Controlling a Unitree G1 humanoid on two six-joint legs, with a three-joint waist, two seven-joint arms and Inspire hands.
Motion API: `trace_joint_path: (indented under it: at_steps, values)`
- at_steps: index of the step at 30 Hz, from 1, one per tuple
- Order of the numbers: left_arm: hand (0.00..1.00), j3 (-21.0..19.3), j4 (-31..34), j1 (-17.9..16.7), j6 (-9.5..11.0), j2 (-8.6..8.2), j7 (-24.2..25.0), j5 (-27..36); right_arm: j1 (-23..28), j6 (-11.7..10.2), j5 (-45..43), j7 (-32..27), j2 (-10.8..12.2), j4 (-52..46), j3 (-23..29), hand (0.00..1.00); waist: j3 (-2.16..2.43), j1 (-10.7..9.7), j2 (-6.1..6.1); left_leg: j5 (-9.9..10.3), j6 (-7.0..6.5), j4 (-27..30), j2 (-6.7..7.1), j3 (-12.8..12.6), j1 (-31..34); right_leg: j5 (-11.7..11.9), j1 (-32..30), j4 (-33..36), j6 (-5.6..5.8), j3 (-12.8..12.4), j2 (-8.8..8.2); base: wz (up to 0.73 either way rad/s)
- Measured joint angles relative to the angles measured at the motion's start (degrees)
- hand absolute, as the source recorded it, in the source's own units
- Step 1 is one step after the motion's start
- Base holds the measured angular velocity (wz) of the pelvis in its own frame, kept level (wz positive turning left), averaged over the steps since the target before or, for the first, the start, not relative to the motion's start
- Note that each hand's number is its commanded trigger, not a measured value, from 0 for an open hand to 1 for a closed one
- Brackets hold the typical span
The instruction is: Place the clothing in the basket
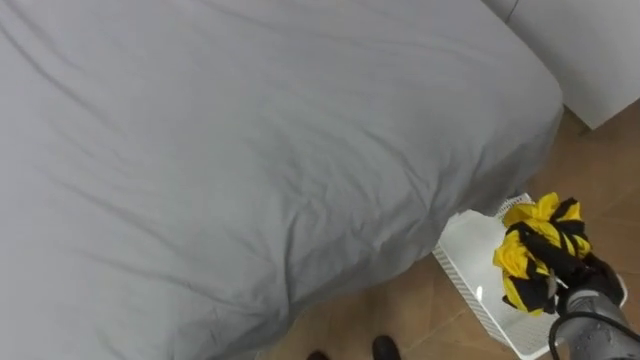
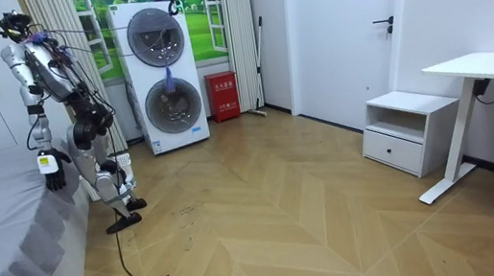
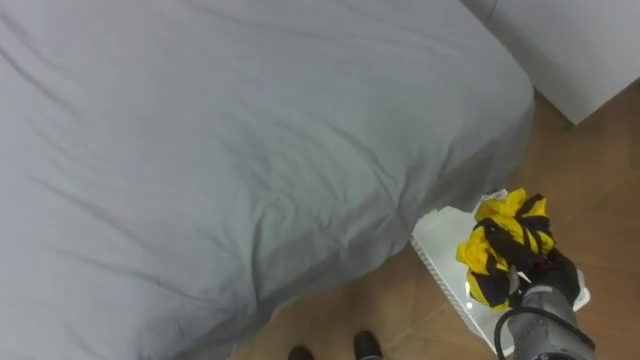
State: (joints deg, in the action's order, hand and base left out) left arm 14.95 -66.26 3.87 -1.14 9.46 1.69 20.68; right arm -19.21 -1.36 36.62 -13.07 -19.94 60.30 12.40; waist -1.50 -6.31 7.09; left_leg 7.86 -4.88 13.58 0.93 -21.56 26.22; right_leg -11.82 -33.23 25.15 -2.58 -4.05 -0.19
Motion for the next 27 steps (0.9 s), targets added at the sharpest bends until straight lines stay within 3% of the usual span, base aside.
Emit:
trace_joint_path:
  at_steps: [16,27]
  values:
    - [0.0,1.0,-0.1,0.2,0.3,0.26,0.0,0.1,-1.0,-0.7,1.4,-1.8,-2.4,2.4,0.1,0.0,0.01,-0.2,-0.06,0.0,0.0,-0.2,0.22,0.3,0.4,0.0,0.1,-0.5,0.05,1.0,-0.41,0.01]
    - [0.0,1.0,-0.1,0.1,0.4,0.44,0.0,0.0,-1.1,-1.5,1.3,-2.6,-2.5,2.2,0.1,0.0,0.06,-1.1,-0.01,0.0,-0.04,-0.2,0.36,0.2,0.3,-0.1,0.0,-0.5,0.19,0.9,-0.58,0.0]
